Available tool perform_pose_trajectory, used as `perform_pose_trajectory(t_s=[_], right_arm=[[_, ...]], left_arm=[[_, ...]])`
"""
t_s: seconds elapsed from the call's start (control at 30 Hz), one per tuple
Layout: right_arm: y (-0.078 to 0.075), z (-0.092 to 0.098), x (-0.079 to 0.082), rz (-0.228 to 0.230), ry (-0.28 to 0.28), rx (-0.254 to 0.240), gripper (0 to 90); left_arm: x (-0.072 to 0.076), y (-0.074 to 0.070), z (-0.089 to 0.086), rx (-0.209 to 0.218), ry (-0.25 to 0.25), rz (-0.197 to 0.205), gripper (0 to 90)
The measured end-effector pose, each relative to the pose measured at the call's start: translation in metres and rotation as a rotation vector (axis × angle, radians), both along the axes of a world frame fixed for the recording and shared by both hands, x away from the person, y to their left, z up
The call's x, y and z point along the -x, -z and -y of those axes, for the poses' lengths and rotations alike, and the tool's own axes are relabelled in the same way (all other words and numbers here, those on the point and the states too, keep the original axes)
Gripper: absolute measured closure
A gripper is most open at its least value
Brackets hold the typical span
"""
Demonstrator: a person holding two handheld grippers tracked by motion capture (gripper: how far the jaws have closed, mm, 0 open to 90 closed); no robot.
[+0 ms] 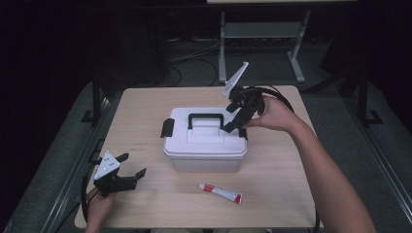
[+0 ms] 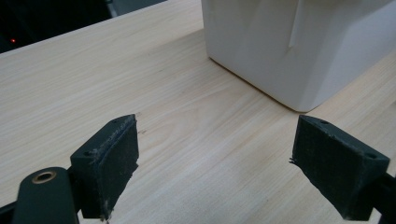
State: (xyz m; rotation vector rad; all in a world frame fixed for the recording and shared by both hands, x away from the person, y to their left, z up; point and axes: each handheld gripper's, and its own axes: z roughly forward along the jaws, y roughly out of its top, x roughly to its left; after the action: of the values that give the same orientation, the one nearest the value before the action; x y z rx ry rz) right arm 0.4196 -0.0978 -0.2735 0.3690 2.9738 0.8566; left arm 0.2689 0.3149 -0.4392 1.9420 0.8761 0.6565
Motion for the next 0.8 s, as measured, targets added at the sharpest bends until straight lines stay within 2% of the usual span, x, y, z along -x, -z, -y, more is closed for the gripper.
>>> perform_pose_trajectory(t_s=[0.4, 0.8], right_arm=[[-0.002, -0.018, -0.01, -0.003, -0.032, 0.011, 23.9], [0.004, -0.037, -0.022, -0.025, -0.069, 0.018, 35.4]], left_arm=[[0.0, 0.0, 0.0, -0.005, -0.001, -0.001, 13.8], [0.0, 0.0, -0.001, -0.006, -0.003, 0.0, 13.8]])
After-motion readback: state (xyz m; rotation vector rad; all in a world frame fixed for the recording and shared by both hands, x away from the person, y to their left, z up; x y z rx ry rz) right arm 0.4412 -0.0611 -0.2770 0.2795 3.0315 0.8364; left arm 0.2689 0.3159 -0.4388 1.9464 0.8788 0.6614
